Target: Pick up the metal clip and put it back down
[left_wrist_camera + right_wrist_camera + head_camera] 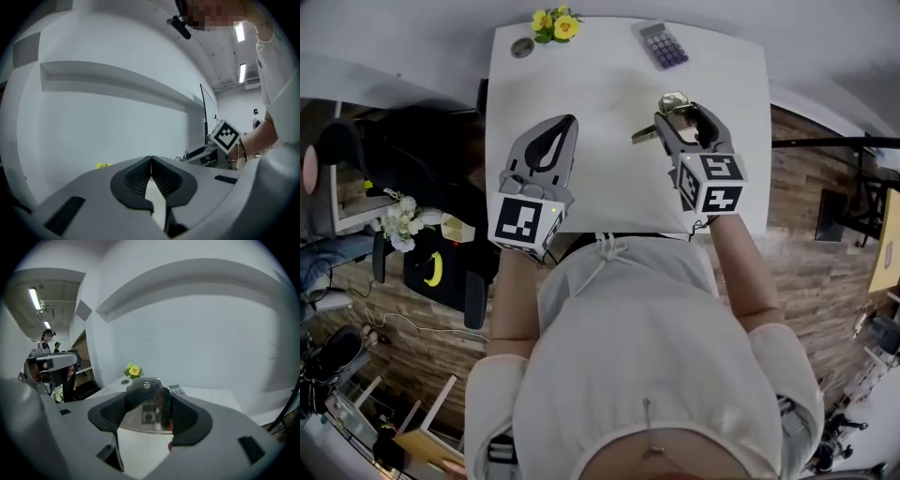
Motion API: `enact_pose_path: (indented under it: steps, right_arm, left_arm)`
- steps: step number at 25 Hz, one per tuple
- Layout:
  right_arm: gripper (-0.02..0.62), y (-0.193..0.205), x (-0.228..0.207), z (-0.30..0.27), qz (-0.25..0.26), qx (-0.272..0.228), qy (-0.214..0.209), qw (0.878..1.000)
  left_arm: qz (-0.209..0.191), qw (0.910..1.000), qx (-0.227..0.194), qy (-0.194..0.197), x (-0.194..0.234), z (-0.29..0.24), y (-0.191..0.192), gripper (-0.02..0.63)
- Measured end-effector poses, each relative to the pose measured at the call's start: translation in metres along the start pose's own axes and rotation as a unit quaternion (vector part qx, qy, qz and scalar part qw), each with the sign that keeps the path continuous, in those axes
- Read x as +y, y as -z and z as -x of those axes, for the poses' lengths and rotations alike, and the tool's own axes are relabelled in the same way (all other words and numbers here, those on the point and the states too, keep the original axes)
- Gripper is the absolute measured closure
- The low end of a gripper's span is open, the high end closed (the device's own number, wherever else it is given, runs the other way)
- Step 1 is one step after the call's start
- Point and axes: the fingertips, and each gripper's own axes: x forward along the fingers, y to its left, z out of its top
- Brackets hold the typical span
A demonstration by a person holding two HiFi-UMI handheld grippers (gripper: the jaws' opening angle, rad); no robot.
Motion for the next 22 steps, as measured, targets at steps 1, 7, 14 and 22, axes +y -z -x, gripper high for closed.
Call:
enact_pose_path:
  steps: [1,7,14,22]
  right_arm:
    - [0.301,-0.010,0.000,0.009,0.001,-0.015,0.003,1.000]
    - [0.301,-0.066,-0.005,0.059,0.002,-0.116,0.019,0.993]
    - [0.301,-0.095,-0.011,0.104,0.037,-0.197,0.047,0.979]
    - [0.301,-0.094,-0.013,0.118,0.051,-0.201,0.055,0.977]
  left_arm:
    - [-0.004,1.0000,-0.004,0.001,-0.001,0.003,-0.007,0.588]
    - [-0.033,0.9990,-0.029,-0.003,0.004,0.015,-0.044,0.588]
    - [-0.038,0.9980,-0.046,-0.021,0.014,0.026,-0.067,0.588]
    - [-0.045,0.9976,-0.051,-0.016,0.006,0.025,-0.077,0.588]
